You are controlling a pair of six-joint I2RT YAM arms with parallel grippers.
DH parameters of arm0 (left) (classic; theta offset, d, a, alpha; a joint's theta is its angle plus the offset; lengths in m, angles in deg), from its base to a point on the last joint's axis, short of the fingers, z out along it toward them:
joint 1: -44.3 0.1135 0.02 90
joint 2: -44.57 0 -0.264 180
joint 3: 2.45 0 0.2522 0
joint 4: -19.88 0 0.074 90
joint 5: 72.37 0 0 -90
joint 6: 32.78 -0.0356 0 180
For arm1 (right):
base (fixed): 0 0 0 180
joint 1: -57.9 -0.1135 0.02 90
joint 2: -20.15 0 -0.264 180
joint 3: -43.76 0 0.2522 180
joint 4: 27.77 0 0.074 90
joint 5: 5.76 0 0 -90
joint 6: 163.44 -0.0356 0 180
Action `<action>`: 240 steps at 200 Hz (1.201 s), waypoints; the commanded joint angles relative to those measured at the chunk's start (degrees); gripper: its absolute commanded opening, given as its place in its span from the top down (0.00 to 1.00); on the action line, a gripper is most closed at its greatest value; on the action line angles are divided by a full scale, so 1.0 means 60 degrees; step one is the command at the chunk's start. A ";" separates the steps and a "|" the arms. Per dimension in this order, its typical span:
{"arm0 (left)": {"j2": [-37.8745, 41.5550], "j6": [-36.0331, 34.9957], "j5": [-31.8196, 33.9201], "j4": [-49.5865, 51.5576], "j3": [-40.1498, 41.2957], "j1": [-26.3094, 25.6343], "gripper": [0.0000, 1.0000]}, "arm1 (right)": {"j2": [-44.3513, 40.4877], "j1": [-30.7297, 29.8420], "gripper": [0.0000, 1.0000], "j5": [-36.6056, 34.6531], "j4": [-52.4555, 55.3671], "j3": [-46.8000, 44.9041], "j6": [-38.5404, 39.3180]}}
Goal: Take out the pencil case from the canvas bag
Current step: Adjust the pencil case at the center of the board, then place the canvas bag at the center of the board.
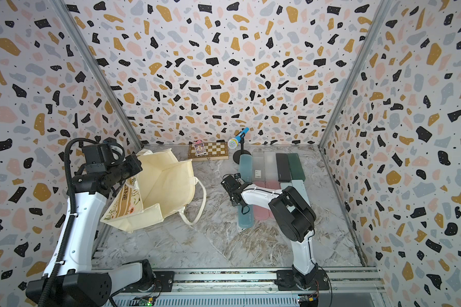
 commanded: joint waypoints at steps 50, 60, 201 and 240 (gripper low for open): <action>0.0045 -0.0004 -0.1508 -0.1137 0.0139 0.0087 1.00 | -0.1411 0.0055 0.27 0.0266 -0.0288 -0.0121 0.0114; 0.0000 0.0061 -0.2045 -0.1370 0.0197 0.0083 1.00 | -0.2118 0.0049 0.26 0.0340 -0.0766 -0.0513 0.0136; -0.0668 0.0984 -0.4951 -0.3355 0.0391 -0.1584 1.00 | -0.7250 -0.2189 0.22 0.3723 -0.5389 -0.4307 -0.1013; -0.0775 0.0986 -0.4497 -0.3375 0.0325 -0.2124 1.00 | -0.6235 -0.2289 0.26 0.4095 -0.4866 -0.4178 -0.1649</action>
